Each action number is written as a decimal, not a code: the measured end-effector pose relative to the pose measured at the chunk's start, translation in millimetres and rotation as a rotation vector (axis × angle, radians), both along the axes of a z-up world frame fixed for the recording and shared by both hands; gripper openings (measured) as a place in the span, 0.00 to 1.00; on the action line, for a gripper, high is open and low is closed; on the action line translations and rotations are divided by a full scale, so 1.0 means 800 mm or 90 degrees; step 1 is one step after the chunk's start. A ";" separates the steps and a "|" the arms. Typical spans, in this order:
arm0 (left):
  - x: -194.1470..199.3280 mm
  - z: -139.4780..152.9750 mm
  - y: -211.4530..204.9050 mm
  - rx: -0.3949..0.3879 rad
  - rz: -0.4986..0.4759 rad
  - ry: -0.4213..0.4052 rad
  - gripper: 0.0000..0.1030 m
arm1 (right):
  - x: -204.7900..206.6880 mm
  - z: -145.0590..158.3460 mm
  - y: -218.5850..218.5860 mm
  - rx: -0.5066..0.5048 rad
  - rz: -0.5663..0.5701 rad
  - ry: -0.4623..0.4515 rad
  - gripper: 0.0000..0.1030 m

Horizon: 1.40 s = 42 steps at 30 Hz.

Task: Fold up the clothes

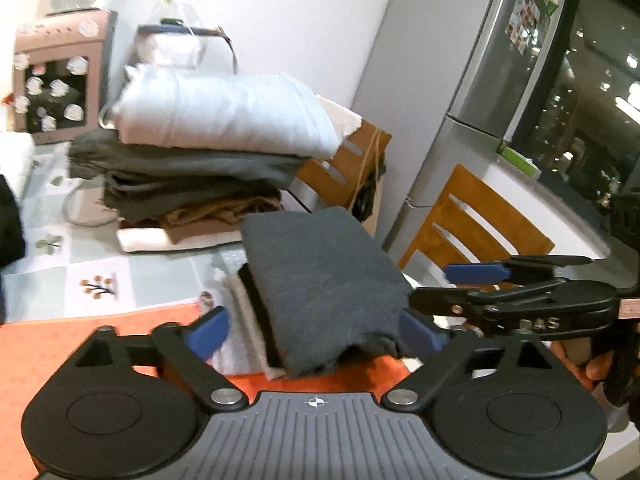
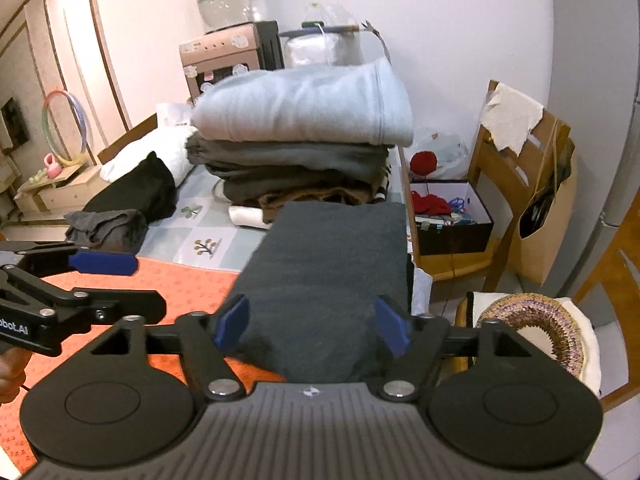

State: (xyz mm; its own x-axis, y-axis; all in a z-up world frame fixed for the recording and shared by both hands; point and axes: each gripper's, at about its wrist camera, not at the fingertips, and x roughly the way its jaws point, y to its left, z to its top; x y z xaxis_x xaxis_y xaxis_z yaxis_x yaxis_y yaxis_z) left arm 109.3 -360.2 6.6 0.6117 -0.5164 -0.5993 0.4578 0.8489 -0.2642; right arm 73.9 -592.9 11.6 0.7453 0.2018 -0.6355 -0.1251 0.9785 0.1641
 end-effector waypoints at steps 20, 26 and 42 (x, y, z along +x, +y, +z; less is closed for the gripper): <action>-0.144 0.036 0.138 0.100 0.040 -0.055 1.00 | -0.160 0.046 0.166 -0.041 -0.112 -0.002 1.00; -0.176 0.021 0.184 0.143 0.058 -0.046 1.00 | -0.195 0.034 0.225 -0.057 -0.141 0.013 1.00; -0.234 0.010 0.271 0.176 0.123 -0.040 1.00 | -0.230 -0.005 0.320 -0.044 -0.173 0.023 1.00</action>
State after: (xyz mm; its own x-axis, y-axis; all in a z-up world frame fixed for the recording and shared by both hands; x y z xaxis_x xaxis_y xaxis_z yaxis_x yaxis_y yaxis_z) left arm -78.0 -143.2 14.5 0.7226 -0.2112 -0.6582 0.2900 0.9570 0.0114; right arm -110.3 -336.6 7.7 0.7426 -0.0470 -0.6680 0.1486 0.9842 0.0960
